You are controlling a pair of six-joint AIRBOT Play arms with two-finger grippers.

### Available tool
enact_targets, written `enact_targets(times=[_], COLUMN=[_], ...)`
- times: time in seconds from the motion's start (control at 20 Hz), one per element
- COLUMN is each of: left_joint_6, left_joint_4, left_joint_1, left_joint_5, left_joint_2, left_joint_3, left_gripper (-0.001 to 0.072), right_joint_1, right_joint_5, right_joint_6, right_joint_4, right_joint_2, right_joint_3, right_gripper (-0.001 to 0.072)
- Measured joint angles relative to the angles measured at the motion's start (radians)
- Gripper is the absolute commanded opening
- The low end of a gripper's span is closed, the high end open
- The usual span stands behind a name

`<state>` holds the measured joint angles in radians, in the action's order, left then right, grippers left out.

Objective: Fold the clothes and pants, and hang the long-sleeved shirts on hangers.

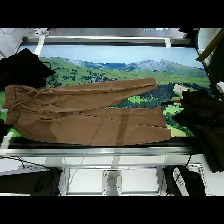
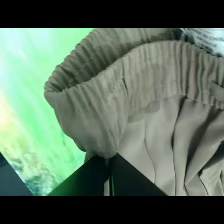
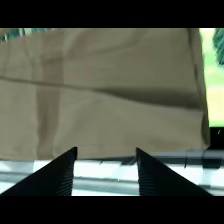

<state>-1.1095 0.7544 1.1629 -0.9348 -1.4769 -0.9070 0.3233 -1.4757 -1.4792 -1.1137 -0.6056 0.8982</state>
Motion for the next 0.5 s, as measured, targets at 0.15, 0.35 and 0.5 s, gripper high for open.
enact_targets(times=[0.15,0.35,0.5], left_joint_6=[0.002,0.037,0.06], left_joint_4=[0.0,0.0,0.002], left_joint_1=[-0.002,-0.003,-0.003], left_joint_5=[-0.009,-0.017,-0.017], left_joint_2=[0.021,0.061,0.088], left_joint_3=[-0.003,-0.005,-0.005], left_gripper=[0.002,0.002,0.002], right_joint_1=[0.0,0.041,0.157], right_joint_5=[-0.042,-0.094,-0.095], right_joint_6=[-0.003,-0.014,0.01], right_joint_4=[-0.103,-0.326,-0.264], right_joint_2=[0.001,-0.008,-0.065], right_joint_3=[0.025,-0.034,-0.148], right_gripper=[0.0387,0.0387,0.0394])
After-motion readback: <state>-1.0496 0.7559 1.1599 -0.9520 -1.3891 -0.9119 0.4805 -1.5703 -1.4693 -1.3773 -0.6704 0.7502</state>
